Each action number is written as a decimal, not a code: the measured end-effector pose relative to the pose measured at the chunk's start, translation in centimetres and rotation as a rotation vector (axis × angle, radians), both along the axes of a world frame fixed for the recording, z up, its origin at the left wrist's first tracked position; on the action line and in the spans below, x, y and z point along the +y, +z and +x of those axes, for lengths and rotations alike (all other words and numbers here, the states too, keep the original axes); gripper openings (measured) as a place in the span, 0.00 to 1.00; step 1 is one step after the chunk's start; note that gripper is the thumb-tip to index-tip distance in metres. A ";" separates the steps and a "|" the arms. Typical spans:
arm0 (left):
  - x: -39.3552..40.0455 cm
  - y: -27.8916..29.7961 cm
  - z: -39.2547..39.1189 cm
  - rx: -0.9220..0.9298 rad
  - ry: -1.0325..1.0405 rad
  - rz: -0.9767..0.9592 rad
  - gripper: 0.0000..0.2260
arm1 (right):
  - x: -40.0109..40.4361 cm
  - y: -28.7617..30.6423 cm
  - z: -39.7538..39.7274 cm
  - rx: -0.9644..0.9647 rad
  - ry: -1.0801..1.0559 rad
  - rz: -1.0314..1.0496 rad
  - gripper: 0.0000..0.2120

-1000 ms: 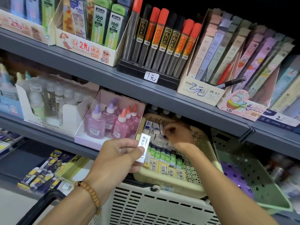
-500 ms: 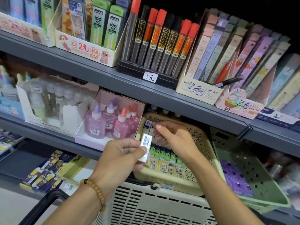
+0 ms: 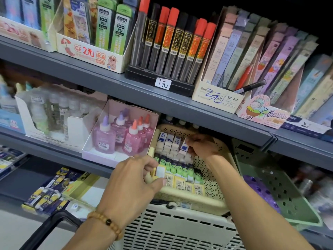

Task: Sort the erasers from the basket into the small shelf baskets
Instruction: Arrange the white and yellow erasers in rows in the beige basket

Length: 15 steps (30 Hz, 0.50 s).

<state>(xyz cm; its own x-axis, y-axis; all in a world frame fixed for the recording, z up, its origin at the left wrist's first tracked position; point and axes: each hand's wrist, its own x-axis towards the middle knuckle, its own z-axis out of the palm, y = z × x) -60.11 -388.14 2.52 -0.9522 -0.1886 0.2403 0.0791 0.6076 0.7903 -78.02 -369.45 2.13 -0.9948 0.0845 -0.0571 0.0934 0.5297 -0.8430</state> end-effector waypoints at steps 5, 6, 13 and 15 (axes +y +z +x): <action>-0.2 -0.6 -0.2 0.002 0.019 -0.037 0.20 | -0.3 -0.3 -1.6 0.034 0.080 0.163 0.10; -0.2 -0.5 -0.2 -0.002 0.014 -0.035 0.23 | 0.1 -0.1 -1.1 0.038 0.120 0.230 0.13; 0.1 -0.8 0.0 -0.026 -0.003 -0.110 0.33 | 0.5 -0.2 0.5 0.103 0.339 0.632 0.25; 0.1 -1.1 -0.1 -0.018 0.006 -0.113 0.32 | 0.1 -0.5 0.3 0.134 0.311 0.649 0.24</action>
